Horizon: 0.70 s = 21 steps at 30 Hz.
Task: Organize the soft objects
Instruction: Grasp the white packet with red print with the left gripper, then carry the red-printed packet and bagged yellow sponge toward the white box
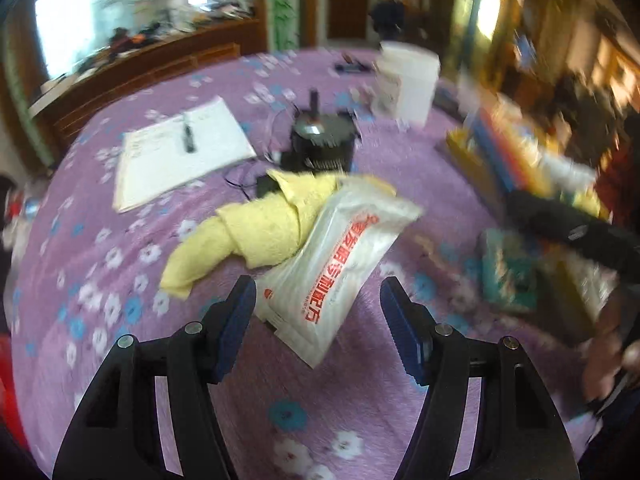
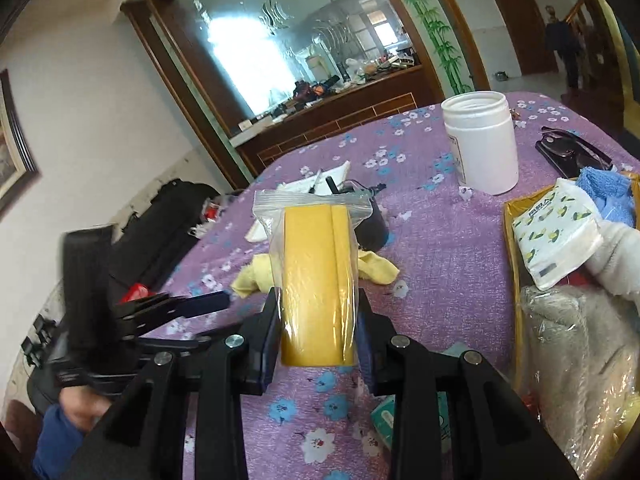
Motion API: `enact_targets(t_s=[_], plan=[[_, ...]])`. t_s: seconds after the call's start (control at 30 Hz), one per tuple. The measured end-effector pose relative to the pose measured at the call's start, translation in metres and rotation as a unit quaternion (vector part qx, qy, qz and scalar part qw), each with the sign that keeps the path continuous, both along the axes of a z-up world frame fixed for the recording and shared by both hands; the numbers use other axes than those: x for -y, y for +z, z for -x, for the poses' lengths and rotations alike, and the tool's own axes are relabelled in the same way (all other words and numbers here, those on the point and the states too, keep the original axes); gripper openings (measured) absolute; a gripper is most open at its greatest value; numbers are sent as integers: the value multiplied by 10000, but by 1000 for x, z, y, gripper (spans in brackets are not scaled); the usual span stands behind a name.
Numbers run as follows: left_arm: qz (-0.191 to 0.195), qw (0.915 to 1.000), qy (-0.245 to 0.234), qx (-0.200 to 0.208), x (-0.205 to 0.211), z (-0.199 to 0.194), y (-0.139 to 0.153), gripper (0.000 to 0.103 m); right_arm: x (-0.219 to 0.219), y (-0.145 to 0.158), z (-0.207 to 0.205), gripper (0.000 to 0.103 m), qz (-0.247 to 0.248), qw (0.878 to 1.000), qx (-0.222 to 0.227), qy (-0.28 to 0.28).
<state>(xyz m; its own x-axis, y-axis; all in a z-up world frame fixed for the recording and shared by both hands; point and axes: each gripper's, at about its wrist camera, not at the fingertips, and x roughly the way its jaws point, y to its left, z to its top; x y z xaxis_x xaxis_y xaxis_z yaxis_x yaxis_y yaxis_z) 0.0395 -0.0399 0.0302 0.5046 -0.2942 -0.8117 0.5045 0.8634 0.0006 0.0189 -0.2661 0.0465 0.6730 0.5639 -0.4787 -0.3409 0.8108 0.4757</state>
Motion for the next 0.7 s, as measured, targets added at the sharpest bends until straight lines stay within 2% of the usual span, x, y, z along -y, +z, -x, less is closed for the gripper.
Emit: enact_targets(t_s=[0.13, 0.2, 0.27, 0.3, 0.33, 0.43, 0.53, 0.57, 0.63, 0.7], plan=[[-457, 9982, -365, -151, 14, -10, -17, 65, 0, 2, 1, 33, -123, 9999, 4, 60], [-663, 9966, -476, -58, 25, -10, -21, 65, 3, 0, 0, 33, -194, 9998, -57, 49], [-885, 9951, -436, 73, 38, -12, -25, 65, 6, -1, -1, 33, -225, 9997, -49, 30], [-995, 9945, -271, 170, 44, -15, -27, 65, 6, -1, 0, 33, -222, 9997, -25, 4], [-973, 9949, -111, 235, 46, -16, -28, 65, 7, 0, 1, 33, -214, 9998, -1, -24], [-626, 9969, 417, 222, 40, -16, -28, 53, 9, -1, 3, 33, -231, 9997, 4, -62], [-401, 9957, 799, 252, 34, 0, -23, 48, 8, -1, 6, 33, -204, 9998, -1, -54], [-220, 9952, 929, 223, 30, 8, -20, 43, 8, -1, 6, 33, -186, 9998, 4, -47], [185, 9910, 1310, 223, 20, 26, -12, 43, 6, 0, 8, 33, -143, 9999, 37, -39], [444, 9835, 1710, 395, 14, 44, -6, 43, 5, 0, 9, 33, -105, 9999, 67, -38]])
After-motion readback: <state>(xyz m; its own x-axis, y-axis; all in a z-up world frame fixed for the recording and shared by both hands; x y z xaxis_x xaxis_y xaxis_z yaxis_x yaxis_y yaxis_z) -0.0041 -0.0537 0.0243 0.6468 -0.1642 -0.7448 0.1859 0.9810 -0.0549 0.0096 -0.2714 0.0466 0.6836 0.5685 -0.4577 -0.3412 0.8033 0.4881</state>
